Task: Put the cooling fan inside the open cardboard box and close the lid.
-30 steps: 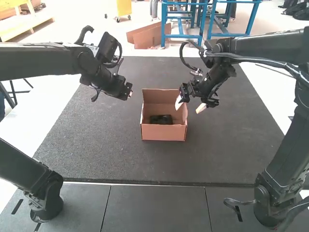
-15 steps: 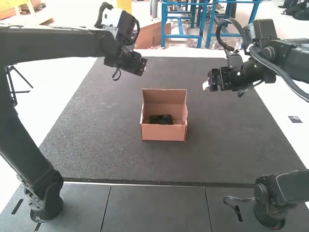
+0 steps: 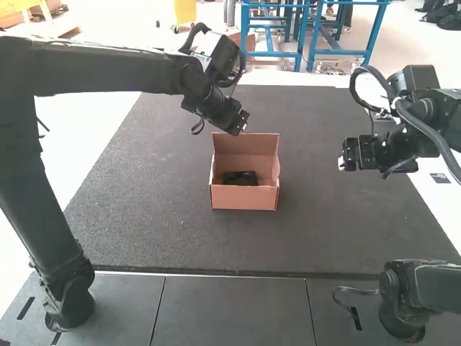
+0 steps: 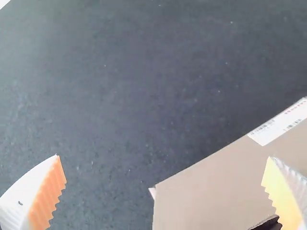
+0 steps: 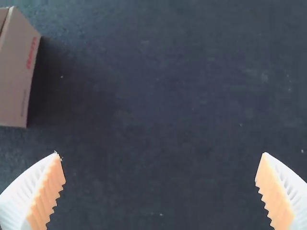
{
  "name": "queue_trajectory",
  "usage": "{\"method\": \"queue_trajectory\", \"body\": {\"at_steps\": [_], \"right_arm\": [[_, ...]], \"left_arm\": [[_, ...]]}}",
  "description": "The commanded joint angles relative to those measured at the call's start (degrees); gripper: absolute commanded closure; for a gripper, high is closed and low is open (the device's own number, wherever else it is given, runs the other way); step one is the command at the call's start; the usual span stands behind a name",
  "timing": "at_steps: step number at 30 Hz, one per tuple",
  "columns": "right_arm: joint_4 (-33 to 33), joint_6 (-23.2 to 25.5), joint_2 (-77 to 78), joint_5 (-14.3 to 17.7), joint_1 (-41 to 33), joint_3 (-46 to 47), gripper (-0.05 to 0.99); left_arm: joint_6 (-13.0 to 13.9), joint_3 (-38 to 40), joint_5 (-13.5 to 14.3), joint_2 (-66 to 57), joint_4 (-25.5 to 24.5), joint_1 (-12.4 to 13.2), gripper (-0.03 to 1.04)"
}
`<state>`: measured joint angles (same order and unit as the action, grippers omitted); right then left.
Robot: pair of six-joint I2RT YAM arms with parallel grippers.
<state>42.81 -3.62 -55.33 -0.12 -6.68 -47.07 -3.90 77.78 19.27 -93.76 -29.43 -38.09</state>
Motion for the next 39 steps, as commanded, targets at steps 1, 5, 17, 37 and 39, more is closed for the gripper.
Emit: {"method": "queue_trajectory", "body": {"at_steps": [1, 5, 17, 37, 39], "right_arm": [[0.7, 1.4, 0.0, -2.7, 1.8, -0.6, 0.02], [0.7, 1.4, -0.6, -3.9, 1.7, -0.5, 0.03], [-4.0, 3.6, -5.8, -7.6, 2.0, -1.5, 0.03], [-6.4, 4.4, -7.7, -7.6, 2.9, -1.9, 0.03], [-6.3, 4.4, -8.0, -7.6, 2.9, -2.1, 0.03]], "left_arm": [[-1.3, -0.2, -1.6, -0.1, -0.7, -1.4, 0.04], [-1.9, -2.7, -2.5, -0.1, -1.2, -2.9, 0.04], [-3.1, -8.7, -3.3, 0.5, -0.8, -4.3, 0.04], [-2.7, -18.0, -3.0, -2.1, 8.8, -4.6, 0.04], [-2.5, -17.7, -2.9, -2.0, 8.7, -4.4, 0.04]]}}
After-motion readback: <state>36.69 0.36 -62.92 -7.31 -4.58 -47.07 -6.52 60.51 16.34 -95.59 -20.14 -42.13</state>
